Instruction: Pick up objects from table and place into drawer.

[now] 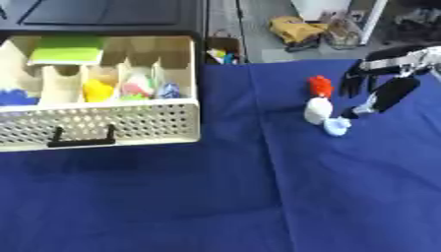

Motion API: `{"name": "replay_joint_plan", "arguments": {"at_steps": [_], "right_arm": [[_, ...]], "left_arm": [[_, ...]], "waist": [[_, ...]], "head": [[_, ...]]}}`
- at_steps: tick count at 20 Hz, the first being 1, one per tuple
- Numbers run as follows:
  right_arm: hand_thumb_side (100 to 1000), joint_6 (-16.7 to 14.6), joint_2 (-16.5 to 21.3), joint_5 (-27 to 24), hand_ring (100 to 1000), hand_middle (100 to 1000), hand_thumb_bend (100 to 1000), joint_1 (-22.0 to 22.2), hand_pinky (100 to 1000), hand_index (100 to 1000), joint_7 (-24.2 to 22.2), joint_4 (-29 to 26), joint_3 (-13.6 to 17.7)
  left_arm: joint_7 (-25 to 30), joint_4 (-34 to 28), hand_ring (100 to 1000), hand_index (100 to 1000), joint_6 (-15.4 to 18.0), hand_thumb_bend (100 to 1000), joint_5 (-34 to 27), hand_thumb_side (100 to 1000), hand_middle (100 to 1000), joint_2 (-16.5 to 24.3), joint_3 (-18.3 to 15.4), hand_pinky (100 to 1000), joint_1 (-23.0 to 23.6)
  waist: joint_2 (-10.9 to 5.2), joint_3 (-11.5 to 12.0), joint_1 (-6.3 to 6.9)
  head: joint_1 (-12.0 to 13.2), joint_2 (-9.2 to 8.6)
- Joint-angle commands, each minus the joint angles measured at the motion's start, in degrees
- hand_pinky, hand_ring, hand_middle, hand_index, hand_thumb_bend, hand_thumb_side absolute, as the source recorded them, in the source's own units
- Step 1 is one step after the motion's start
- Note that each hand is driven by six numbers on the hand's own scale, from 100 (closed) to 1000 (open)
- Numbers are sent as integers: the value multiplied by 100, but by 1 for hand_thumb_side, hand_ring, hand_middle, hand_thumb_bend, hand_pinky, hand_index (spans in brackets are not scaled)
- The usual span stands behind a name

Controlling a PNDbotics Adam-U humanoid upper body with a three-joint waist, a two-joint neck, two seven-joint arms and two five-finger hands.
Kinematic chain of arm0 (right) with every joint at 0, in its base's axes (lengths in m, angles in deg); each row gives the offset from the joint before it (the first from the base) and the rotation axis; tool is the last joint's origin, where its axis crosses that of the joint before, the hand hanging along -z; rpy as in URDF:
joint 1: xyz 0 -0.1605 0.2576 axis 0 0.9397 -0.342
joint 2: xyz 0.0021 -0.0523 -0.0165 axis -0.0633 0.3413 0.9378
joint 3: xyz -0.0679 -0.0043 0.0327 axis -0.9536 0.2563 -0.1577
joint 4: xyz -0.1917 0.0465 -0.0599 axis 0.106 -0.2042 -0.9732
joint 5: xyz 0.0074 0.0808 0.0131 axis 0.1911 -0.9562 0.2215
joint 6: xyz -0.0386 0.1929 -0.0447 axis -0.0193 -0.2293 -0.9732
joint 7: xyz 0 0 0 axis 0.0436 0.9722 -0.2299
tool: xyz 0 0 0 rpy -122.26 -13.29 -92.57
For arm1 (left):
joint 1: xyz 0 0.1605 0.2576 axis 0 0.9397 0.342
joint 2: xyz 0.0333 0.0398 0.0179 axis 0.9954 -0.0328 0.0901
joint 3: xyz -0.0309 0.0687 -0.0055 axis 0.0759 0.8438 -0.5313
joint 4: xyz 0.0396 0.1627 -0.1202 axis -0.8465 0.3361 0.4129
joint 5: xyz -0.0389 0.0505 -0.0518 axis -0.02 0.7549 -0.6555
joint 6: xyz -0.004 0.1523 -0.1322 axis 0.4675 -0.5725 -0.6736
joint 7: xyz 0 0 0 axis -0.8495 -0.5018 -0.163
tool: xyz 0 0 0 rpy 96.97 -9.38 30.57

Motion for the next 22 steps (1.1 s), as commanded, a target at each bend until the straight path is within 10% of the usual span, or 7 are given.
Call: {"name": "replay_joint_plan", "arguments": {"at_steps": [1, 22], "right_arm": [[424, -23, 117, 85, 754, 632, 445, -84, 676, 771, 7, 44, 12], [312, -162, -140, 420, 750, 619, 479, -107, 662, 753, -8, 445, -135]], "left_arm": [[16, -75, 448, 732, 9, 204, -11, 963, 529, 38, -9, 319, -77], [30, -75, 448, 734, -15, 203, 11, 961, 529, -15, -1, 314, -107]], "waist": [[-78, 12, 8], [-5, 49, 3]], "head": [[-26, -75], [-112, -114]]}}
